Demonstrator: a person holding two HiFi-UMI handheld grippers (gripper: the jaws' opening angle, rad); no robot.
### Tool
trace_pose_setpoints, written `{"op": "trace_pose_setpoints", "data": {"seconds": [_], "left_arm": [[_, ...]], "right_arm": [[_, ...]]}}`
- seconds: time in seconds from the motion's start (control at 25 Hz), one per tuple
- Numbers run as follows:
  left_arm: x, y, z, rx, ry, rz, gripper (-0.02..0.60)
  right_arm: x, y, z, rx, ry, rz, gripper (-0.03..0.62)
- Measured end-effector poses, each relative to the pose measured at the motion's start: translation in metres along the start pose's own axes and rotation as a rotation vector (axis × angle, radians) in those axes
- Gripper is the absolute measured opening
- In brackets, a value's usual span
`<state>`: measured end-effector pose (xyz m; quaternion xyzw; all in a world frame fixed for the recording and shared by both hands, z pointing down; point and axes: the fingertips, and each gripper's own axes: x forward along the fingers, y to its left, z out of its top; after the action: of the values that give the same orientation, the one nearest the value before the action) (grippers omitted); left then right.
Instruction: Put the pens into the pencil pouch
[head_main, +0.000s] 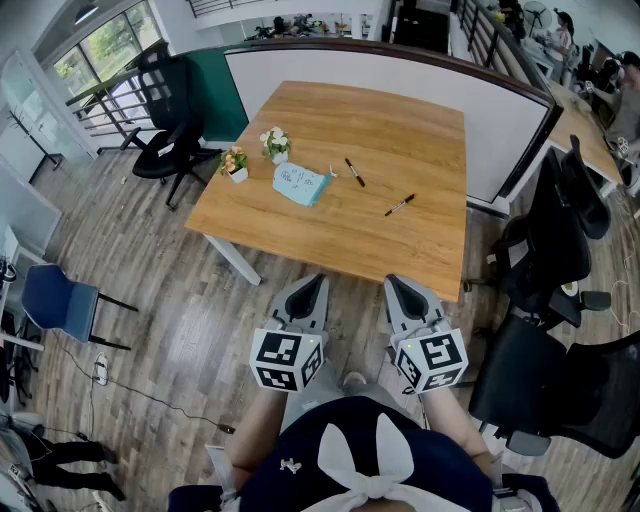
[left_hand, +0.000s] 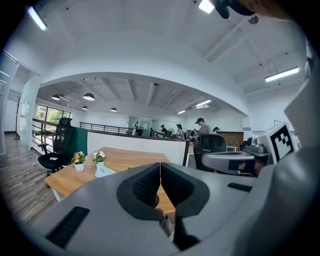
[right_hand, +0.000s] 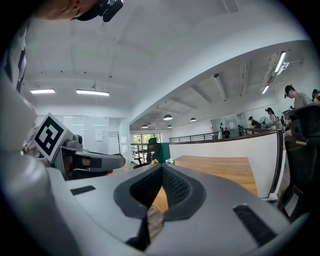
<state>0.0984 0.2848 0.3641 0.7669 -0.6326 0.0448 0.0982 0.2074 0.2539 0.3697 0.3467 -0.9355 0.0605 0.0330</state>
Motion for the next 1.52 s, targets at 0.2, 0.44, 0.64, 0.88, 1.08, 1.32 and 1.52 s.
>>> {"op": "trace_pose_setpoints", "data": {"seconds": [0.2, 0.44, 0.64, 0.88, 1.08, 1.32, 1.52], "left_arm": [[0.006, 0.006, -0.002, -0.017, 0.01, -0.003, 0.025], [0.02, 0.018, -0.004, -0.013, 0.031, 0.003, 0.025], [0.037, 0.029, -0.003, -0.007, 0.041, -0.011, 0.026], [0.061, 0.048, -0.002, -0.037, 0.054, -0.02, 0.125], [0.089, 0.067, -0.004, -0.065, 0.065, -0.035, 0.215], [0.124, 0.099, -0.01, -0.052, 0.118, -0.058, 0.242], [0.154, 0.134, -0.006, -0.029, 0.162, -0.072, 0.242]], "right_arm": [[0.012, -0.001, -0.002, 0.001, 0.007, -0.001, 0.003], [0.027, -0.007, -0.002, -0.009, 0.018, -0.018, 0.006], [0.044, -0.017, -0.004, -0.003, 0.034, -0.036, 0.023], [0.068, -0.026, -0.007, 0.007, 0.064, -0.033, 0.12], [0.092, -0.041, -0.015, 0.019, 0.096, -0.049, 0.164], [0.13, -0.056, -0.023, 0.035, 0.135, -0.079, 0.176], [0.167, -0.063, -0.024, 0.046, 0.159, -0.105, 0.178]]}}
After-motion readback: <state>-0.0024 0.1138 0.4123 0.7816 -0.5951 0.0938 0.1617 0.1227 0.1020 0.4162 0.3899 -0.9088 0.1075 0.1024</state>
